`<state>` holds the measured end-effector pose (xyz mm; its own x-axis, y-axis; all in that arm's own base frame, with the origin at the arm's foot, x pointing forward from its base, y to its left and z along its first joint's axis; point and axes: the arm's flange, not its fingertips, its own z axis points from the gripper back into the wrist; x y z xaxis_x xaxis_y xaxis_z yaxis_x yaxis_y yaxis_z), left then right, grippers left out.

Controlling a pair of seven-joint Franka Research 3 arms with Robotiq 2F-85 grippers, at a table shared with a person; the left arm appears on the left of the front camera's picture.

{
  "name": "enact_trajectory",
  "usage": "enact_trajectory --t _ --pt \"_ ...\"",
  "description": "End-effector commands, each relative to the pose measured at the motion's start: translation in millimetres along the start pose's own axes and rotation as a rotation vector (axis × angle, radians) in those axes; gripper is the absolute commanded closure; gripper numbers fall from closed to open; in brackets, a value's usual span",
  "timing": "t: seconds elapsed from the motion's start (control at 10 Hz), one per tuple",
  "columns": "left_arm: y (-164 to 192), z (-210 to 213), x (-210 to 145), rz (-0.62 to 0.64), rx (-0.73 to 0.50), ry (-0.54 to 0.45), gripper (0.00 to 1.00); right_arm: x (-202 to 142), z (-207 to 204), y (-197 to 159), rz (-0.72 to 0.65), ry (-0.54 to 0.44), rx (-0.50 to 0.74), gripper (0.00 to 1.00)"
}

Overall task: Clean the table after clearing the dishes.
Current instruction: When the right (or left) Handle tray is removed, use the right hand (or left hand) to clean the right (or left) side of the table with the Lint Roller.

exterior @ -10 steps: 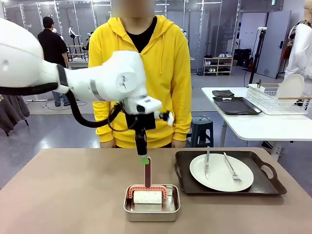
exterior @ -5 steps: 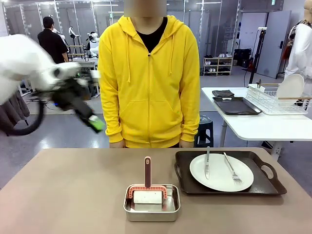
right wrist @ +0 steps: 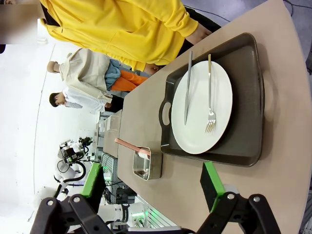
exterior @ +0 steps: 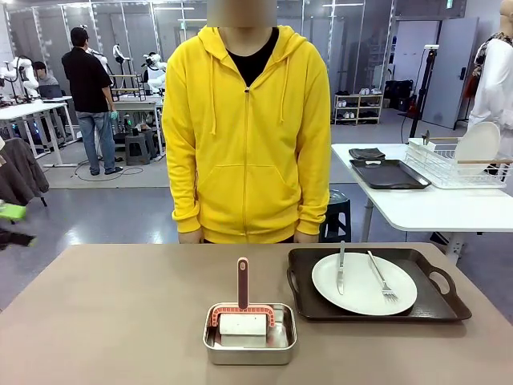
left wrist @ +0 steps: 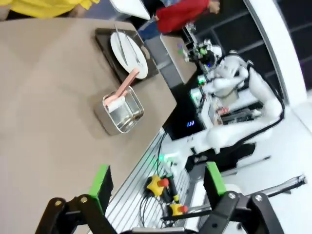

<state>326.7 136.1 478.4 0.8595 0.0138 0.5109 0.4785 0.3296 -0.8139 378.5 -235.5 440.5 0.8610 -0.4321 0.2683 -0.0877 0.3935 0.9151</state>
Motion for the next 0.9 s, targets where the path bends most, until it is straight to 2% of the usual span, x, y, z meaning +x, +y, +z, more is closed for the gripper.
enact_trajectory --t 0.0,0.1,0.2,0.3,0.5,0.8 --pt "10 27 -25 0.042 -0.015 -0.151 0.05 -1 0 2 0.005 -0.001 0.003 0.00" --pt "19 42 -44 0.092 -0.023 -0.219 0.05 -1 0 2 0.005 -0.001 0.003 0.00" --pt "26 51 -58 0.162 -0.002 -0.243 0.05 -1 0 2 0.005 -0.001 0.003 0.00" --pt "30 56 -64 0.171 0.010 -0.262 0.05 -1 0 2 0.005 -0.001 0.003 0.00" --pt "35 59 -63 0.178 0.054 -0.259 0.05 -1 0 2 0.005 -0.001 0.003 0.00" --pt "35 63 -72 0.170 0.024 -0.238 0.05 -1 0 2 0.005 -0.001 0.003 0.00"
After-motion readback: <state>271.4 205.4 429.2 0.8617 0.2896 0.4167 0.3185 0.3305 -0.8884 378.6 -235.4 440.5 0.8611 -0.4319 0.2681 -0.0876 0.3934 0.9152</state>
